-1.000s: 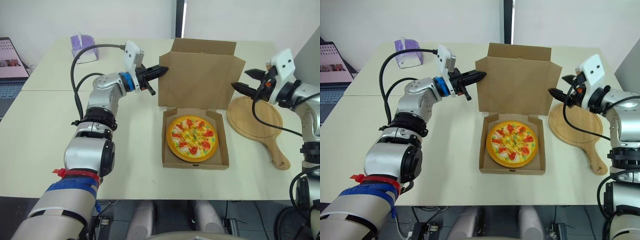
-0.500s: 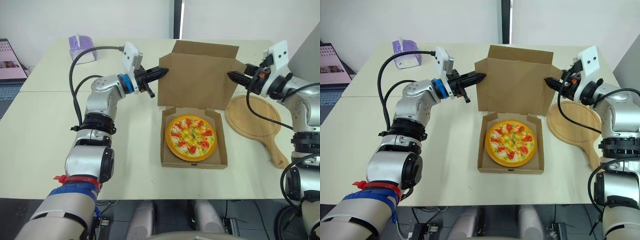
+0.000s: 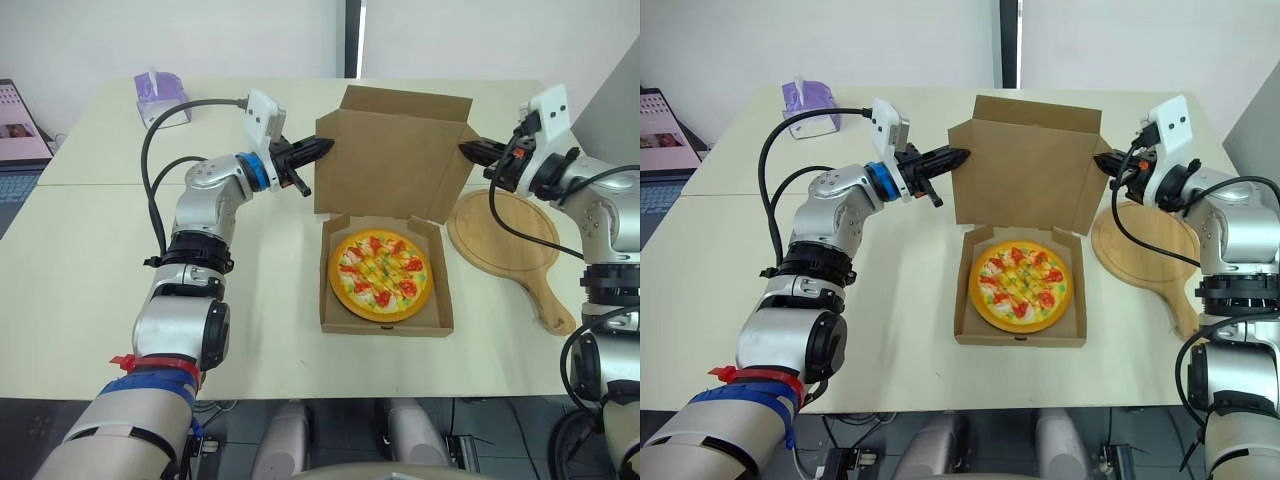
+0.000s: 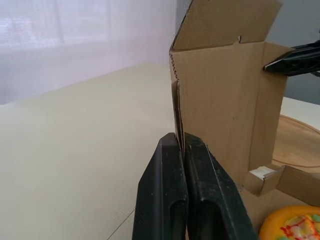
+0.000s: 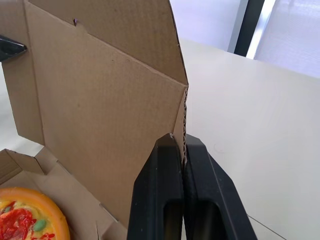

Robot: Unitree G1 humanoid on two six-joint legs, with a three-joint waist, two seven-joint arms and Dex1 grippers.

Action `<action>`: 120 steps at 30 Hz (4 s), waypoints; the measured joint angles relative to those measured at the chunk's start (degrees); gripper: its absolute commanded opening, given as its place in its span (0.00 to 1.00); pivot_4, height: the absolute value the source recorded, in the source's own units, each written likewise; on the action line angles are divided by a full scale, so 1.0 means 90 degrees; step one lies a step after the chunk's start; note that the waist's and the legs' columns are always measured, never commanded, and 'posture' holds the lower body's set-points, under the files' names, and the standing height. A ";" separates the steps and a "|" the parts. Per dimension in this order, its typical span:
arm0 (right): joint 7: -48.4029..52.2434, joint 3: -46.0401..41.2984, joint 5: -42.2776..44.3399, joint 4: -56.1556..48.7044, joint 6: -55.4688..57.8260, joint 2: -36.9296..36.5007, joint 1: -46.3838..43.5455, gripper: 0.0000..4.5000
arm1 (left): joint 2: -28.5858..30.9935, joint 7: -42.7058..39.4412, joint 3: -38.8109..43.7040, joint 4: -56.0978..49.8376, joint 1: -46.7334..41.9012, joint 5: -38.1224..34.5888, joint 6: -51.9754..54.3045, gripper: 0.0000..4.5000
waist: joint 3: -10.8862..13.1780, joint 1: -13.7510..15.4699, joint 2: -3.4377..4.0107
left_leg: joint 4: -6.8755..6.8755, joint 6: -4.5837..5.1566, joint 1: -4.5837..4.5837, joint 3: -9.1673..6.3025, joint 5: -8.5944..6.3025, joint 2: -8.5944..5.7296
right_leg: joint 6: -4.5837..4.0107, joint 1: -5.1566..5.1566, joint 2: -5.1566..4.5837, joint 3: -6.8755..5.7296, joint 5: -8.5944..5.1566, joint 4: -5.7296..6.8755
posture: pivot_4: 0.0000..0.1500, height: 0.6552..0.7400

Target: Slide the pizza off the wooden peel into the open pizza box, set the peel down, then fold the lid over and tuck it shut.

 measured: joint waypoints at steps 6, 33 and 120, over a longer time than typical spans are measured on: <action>-0.0304 0.0223 -0.0277 0.0939 -0.0540 0.0274 -0.0662 0.02 | -0.0076 0.0624 -0.0002 0.1087 -0.0649 0.0367 -0.0536 0.00 | 0.0000 -0.0003 0.0000 | 0.0003 0.0002 0.0000 0.0011 0.0002 -0.0001 | -0.0001 -0.0005 0.0000 0.0001 0.0001 -0.0003 | 1.00 1.00; -0.2274 -0.0281 0.0151 -0.2896 0.1128 0.1071 0.0819 0.02 | -0.0204 0.2237 0.0351 -0.4045 0.1283 -0.0647 0.2868 0.00 | -0.0003 -0.0006 0.0004 | 0.0082 0.0004 -0.0093 0.0008 0.0000 -0.0002 | -0.0008 -0.0113 -0.0004 0.0010 0.0005 0.0104 | 1.00 1.00; -0.2030 -0.1658 0.2468 -0.4298 0.4361 0.0069 0.1831 1.00 | -0.0497 0.2760 -0.0005 -0.6618 0.3840 -0.1131 0.2413 0.00 | -0.0011 0.0048 0.0006 | 0.0068 0.0009 0.0004 0.0001 -0.0003 0.0006 | -0.0006 0.0046 0.0003 -0.0009 0.0007 -0.0015 | 1.00 1.00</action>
